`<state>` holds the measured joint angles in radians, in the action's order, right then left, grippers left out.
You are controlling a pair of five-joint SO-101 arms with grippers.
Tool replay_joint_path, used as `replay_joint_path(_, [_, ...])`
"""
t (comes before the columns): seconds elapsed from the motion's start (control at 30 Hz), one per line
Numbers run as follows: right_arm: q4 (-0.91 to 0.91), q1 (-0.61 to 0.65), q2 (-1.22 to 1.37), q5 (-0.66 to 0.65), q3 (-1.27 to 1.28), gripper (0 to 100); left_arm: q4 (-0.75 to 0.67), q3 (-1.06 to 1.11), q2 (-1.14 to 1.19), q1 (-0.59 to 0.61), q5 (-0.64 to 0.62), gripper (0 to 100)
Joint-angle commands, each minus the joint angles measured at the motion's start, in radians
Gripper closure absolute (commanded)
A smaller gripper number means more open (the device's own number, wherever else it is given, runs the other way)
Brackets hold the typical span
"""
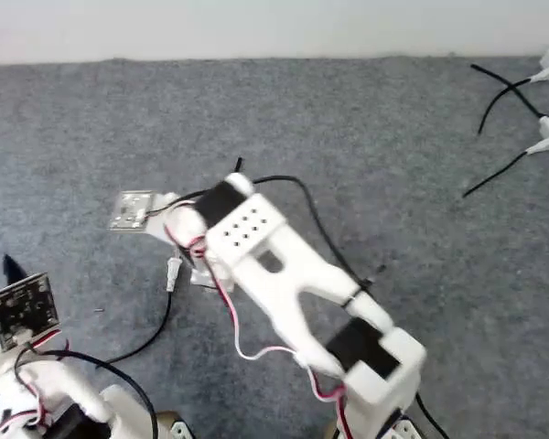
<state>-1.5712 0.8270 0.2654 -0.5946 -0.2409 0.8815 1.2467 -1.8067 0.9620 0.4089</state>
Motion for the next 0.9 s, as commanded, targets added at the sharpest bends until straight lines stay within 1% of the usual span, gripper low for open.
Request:
replay_joint_path(0.0, [-0.059,0.025,0.117,-0.023,-0.222,74.5,-0.031,-0.09,-0.014,0.066,0.005,68])
replay_joint_path(0.1, [-0.097,0.054,0.217,-0.072,-0.31,70.2,-0.029,-0.117,-0.014,0.103,0.005,68])
replay_joint_path(0.27, [-0.105,0.082,0.338,-0.084,-0.427,70.2,-0.026,-0.116,-0.014,0.138,0.005,68])
replay_joint_path(0.4, [-0.114,0.088,0.383,-0.084,-0.52,70.2,0.025,-0.101,-0.014,0.132,0.005,68])
replay_joint_path(0.5, [-0.108,0.127,0.427,-0.095,-0.526,70.2,0.032,-0.105,-0.014,0.13,0.003,68])
replay_joint_path(0.57, [-0.108,0.15,0.463,-0.126,-0.526,70.2,0.028,-0.119,-0.014,0.133,0.003,68])
replay_joint_path(0.73, [-0.081,0.162,0.516,-0.155,-0.528,70.2,0.029,-0.151,-0.014,0.138,0.008,68])
replay_joint_path(0.87, [-0.093,0.166,0.527,-0.238,-0.526,70.2,0.032,-0.154,-0.014,0.138,0.008,68])
